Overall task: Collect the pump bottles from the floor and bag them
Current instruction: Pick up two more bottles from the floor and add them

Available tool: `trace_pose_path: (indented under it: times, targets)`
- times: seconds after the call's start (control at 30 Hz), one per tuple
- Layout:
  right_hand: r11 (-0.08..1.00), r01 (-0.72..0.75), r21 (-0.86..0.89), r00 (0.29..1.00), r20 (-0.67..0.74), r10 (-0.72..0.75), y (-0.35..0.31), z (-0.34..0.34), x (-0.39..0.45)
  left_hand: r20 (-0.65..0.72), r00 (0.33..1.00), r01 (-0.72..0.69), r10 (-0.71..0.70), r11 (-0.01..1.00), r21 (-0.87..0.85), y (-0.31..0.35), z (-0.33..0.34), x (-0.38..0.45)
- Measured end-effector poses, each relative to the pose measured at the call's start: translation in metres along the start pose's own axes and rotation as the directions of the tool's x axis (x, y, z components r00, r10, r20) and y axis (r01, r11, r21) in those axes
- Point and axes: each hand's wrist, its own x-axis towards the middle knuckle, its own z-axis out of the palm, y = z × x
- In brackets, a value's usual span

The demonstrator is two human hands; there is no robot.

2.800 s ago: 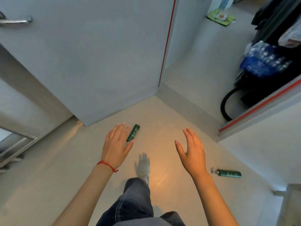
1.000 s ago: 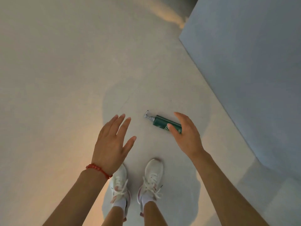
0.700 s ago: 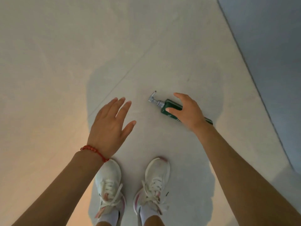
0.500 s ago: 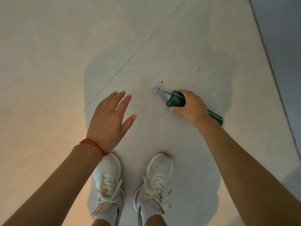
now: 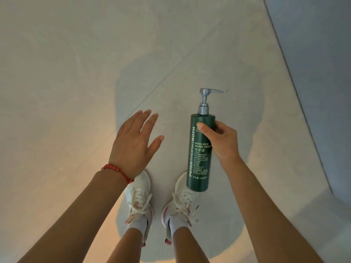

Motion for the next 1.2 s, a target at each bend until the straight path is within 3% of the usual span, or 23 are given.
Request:
trace_pose_path:
  times: [0.2,0.43,0.77,0.93,1.2]
  targets:
    - [0.996,0.017,0.093,1.0,0.02,-0.019,-0.107,-0.005,-0.106,-0.056,0.998,0.017,-0.018,1.0,-0.025,0.043,-0.115,-0.055]
    - [0.992,0.11,0.066,0.993,0.033,-0.112,-0.24,-0.009,-0.219,-0.144,0.987,0.057,-0.067,0.996,-0.069,0.083,-0.243,-0.131]
    - [0.971,0.24,0.009,0.956,0.174,-0.237,-0.36,0.038,-0.352,-0.344,0.917,0.172,-0.202,0.978,-0.116,0.084,-0.376,-0.249]
    - [0.962,0.271,-0.043,0.926,0.285,-0.249,-0.391,0.068,-0.393,-0.443,0.833,0.299,-0.333,0.943,-0.146,0.074,-0.415,-0.306]
    - [0.905,0.386,-0.178,0.776,0.592,-0.215,-0.429,0.119,-0.433,-0.539,0.562,0.545,-0.627,0.771,-0.33,0.085,-0.433,-0.379]
